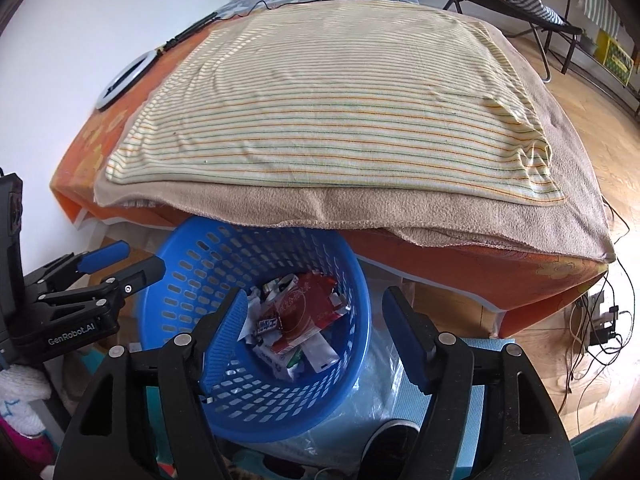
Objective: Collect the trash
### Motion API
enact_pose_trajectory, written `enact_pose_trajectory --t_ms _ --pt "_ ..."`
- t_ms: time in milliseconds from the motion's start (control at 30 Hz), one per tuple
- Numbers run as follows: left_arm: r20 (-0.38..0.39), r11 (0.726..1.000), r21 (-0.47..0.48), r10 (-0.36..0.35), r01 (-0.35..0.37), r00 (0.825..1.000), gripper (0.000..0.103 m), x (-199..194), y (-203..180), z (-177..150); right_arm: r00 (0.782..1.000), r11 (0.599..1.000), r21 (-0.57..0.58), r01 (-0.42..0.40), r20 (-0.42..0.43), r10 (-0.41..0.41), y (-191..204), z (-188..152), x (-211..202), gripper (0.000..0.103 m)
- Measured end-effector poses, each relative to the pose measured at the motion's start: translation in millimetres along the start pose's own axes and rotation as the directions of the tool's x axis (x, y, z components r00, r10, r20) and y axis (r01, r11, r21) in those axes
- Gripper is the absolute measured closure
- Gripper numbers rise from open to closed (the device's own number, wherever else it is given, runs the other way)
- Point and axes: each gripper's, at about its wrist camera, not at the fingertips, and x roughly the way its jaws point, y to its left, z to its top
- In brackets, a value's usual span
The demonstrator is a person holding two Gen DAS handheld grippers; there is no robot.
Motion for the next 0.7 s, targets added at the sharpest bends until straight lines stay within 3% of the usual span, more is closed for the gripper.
enact_pose_trajectory --t_ms 367,700 --pt "0.107 1.000 0.016 0.002 -0.004 0.994 0.027 -49.0 -9.9 16.2 0.993 0.999 0.040 -0.002 0.121 -0.003 -10.5 11.0 -35.3 0.033" --pt "0.176 0.999 0.007 -0.052 0.052 0.983 0.019 -86.5 -23.8 27.9 0.977 0.999 0.034 -0.030 0.210 0.023 -4.6 17.6 -64.7 0.033"
